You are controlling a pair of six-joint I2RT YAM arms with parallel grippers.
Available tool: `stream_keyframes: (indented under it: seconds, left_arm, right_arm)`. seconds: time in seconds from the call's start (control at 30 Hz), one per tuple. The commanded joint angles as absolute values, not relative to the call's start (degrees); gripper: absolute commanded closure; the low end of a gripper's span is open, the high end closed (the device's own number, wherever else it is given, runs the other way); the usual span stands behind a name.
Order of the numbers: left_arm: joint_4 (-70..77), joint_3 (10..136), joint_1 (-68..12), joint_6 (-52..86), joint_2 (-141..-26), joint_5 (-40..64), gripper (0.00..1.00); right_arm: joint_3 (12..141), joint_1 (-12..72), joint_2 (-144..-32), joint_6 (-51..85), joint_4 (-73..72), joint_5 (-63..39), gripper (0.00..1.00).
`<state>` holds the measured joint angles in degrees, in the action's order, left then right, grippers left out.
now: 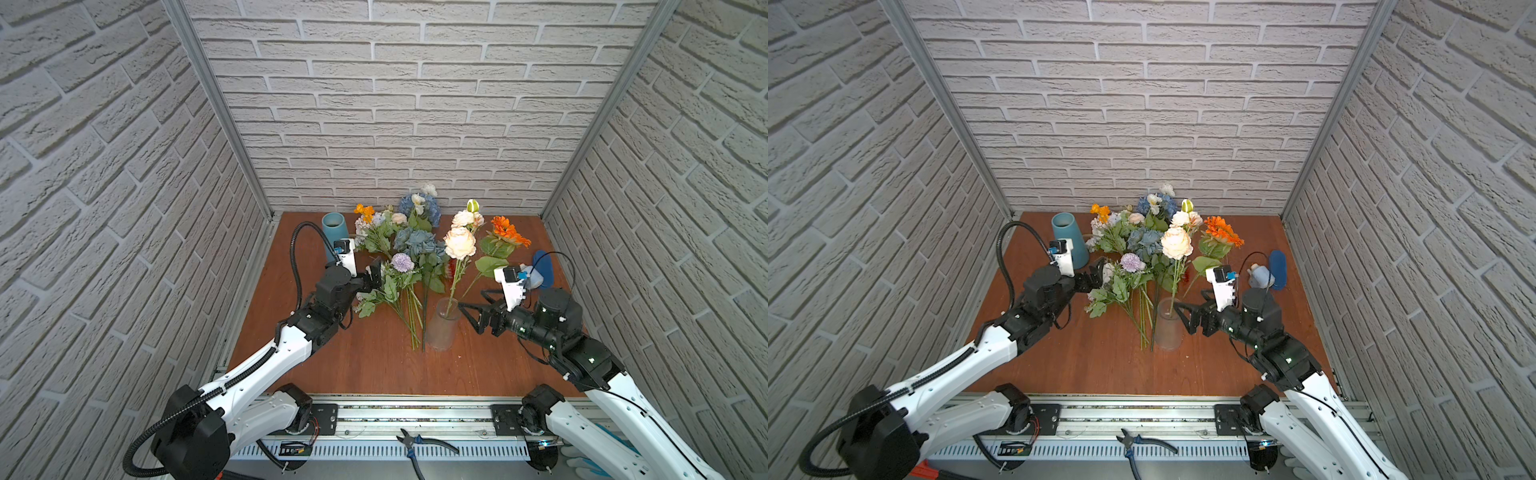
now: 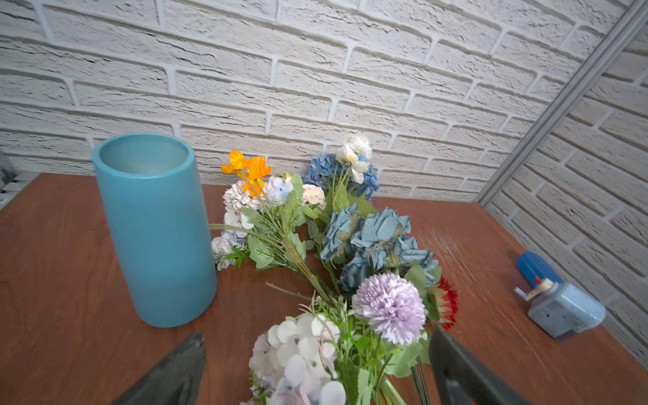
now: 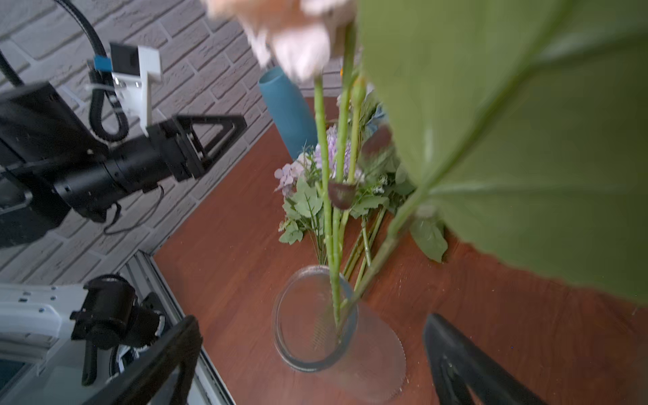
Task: Arrange flowers in a vase
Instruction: Place the flower in the vase, then move the vase to the center of the table.
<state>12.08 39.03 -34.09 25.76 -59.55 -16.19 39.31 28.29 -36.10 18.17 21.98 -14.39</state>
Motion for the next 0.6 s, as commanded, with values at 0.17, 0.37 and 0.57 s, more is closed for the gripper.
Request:
stream_keyframes:
  seconds: [0.17,0.37,0.57]
  left_arm:
    - [9.68,37.93,-31.9,28.54,-57.02,-14.94,0.02]
    - [10.22,36.67,-31.75,29.35,-56.71,-14.93,0.02]
    - [10.23,36.13,-31.64,29.87,-56.74,-14.9,0.02]
  right_arm:
    - [26.75,39.86,-36.23,9.79,2.56,-2.33,0.0]
    - [22.28,42.42,-38.26,7.81,-5.62,2.27,0.0]
    - [19.49,44.04,-43.86,4.97,-15.32,7.49,0.04]
